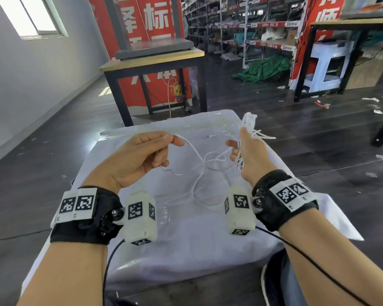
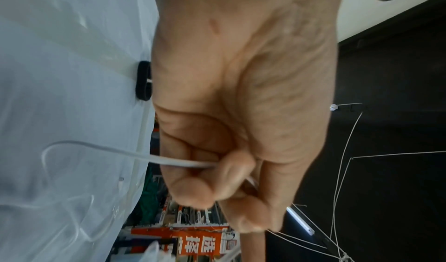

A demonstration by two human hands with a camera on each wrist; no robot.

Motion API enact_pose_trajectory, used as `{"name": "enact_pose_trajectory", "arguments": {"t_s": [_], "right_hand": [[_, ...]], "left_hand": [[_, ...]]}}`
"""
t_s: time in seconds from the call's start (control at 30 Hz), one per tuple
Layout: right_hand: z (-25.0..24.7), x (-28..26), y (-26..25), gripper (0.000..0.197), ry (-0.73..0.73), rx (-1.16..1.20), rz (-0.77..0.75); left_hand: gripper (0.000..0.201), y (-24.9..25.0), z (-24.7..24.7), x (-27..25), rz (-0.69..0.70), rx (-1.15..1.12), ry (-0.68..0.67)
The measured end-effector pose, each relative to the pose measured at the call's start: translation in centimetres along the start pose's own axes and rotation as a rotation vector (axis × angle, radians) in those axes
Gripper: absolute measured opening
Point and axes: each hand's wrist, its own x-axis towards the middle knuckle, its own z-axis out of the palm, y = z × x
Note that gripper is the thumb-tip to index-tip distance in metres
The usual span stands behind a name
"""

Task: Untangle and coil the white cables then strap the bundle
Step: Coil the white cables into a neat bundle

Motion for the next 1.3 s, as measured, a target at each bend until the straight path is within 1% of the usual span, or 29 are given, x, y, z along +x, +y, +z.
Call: {"name": "enact_pose_trajectory", "arguments": {"t_s": [0.07, 0.13, 0.23, 0.3, 0.37, 0.47, 0.53, 0.6, 0.63, 0.7, 0.77, 0.8, 0.87, 0.97, 1.07, 1.17, 1.3], "right_hand": [[0.1, -0.2, 0.3, 0.022, -0.091, -0.132, 0.024], [0.2, -0.5, 0.7, 0.028, -0.202, -0.294, 0.051], [0.5, -1.4, 1.2, 0.049, -0.415, -0.600, 0.082], [0.9, -2.2, 1.7, 0.064, -0.536, -0.765, 0.107], [1.3, -2.8, 2.1, 0.074, -0.621, -0.806, 0.149], [1.5, -3.0, 2.3, 0.091, -0.681, -0.752, 0.184], [1.5, -2.9, 2.2, 0.094, -0.704, -0.731, 0.181], [1.5, -2.8, 2.1, 0.089, -0.753, -0.784, 0.166], [1.5, -2.9, 2.2, 0.082, -0.779, -0.837, 0.149], [1.4, -3.0, 2.4, 0.060, -0.806, -0.885, 0.125], [1.3, -2.9, 2.6, 0.040, -0.794, -0.818, 0.129], [1.3, -2.8, 2.6, 0.036, -0.783, -0.757, 0.139], [1.3, -2.7, 2.4, 0.032, -0.772, -0.619, 0.169], [1.4, -2.7, 1.9, 0.031, -0.781, -0.450, 0.242], [1.5, -2.8, 1.6, 0.032, -0.756, -0.390, 0.266], [1.4, -2.6, 1.6, 0.032, -0.694, -0.336, 0.301], [1.5, -2.3, 1.7, 0.029, -0.595, -0.233, 0.318]], "left_hand": [[0.031, 0.3, 0.6, 0.1, 0.028, -0.012, -0.051], [0.034, 0.3, 1.1, 0.5, 0.043, 0.000, -0.069], [0.036, -0.1, 2.2, 1.2, 0.036, 0.019, -0.021], [0.035, -0.5, 2.8, 1.9, 0.043, 0.025, 0.046], [0.034, -0.9, 2.8, 2.5, 0.030, 0.088, 0.140], [0.034, -1.7, 2.0, 3.2, 0.004, 0.223, 0.282], [0.034, -2.3, 1.4, 3.4, -0.021, 0.293, 0.370], [0.032, -2.9, 0.8, 3.5, -0.036, 0.328, 0.425], [0.032, -3.2, 0.6, 3.5, -0.041, 0.349, 0.436], [0.031, -3.6, 0.4, 3.5, -0.047, 0.390, 0.446], [0.031, -4.1, 0.3, 3.6, -0.054, 0.399, 0.459], [0.031, -4.2, 0.3, 3.6, -0.061, 0.392, 0.467], [0.032, -4.4, 0.2, 3.7, -0.071, 0.374, 0.484], [0.035, -4.5, 0.2, 3.7, -0.082, 0.354, 0.499], [0.037, -4.6, 0.3, 3.8, -0.081, 0.386, 0.508], [0.032, -4.7, 0.5, 3.9, -0.068, 0.394, 0.518], [0.032, -4.4, 0.6, 3.8, -0.065, 0.384, 0.525]]}}
